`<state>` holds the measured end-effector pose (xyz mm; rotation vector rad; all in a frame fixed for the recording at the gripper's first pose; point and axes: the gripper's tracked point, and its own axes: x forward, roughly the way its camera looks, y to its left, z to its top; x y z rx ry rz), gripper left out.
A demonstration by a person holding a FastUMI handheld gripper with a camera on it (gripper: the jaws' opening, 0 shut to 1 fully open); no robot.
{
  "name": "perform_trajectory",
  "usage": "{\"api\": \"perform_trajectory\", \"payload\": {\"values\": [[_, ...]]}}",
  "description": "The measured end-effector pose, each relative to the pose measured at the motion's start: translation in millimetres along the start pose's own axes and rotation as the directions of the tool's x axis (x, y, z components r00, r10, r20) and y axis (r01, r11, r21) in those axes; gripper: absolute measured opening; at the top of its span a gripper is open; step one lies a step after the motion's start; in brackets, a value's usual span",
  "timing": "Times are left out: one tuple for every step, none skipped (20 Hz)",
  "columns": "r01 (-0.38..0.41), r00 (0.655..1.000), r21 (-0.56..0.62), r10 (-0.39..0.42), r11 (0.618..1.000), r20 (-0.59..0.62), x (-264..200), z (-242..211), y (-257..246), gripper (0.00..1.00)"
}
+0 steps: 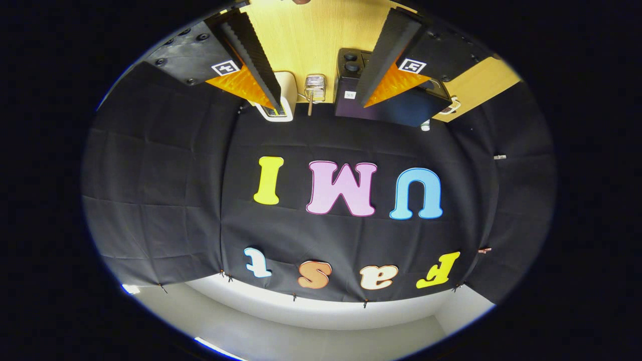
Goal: Open the toaster oven, put the food inside, and close the toaster oven door.
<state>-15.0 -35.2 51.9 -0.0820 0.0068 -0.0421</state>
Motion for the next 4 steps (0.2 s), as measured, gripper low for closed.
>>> {"api": "perform_trajectory", "payload": {"values": [[0.001, 1.000, -0.002, -0.001, 1.000, 0.004, 1.9, 0.8, 1.0, 0.98], [0.002, 1.000, -0.005, -0.002, 1.000, 0.004, 4.1, -0.4, 0.4, 0.98], [0.002, 1.000, -0.008, -0.002, 1.000, 0.004, 5.2, -0.4, 1.0, 0.98], [0.004, 1.000, -0.010, -0.004, 1.000, 0.005, 7.0, -0.5, 1.3, 0.98]]}}
